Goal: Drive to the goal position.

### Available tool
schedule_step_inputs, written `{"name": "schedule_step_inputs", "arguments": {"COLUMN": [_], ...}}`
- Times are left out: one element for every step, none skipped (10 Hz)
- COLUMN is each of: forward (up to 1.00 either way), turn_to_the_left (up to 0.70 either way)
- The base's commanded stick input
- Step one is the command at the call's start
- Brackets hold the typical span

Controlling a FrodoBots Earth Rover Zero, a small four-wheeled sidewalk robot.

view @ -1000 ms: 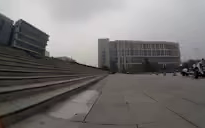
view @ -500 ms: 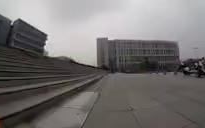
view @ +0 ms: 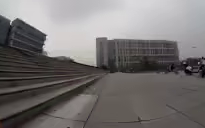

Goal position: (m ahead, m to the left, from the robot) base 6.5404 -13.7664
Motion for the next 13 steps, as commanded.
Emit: {"name": "schedule_step_inputs", "arguments": {"forward": [0.7, 0.7, 0.7, 0.7, 0.7, 0.7, 0.7, 0.7, 0.7, 0.7, 0.7, 0.7, 0.7], "turn_to_the_left": [0.0, 0.0, 0.0, 0.0, 0.0, 0.0, 0.0, 0.0, 0.0, 0.0, 0.0, 0.0, 0.0]}}
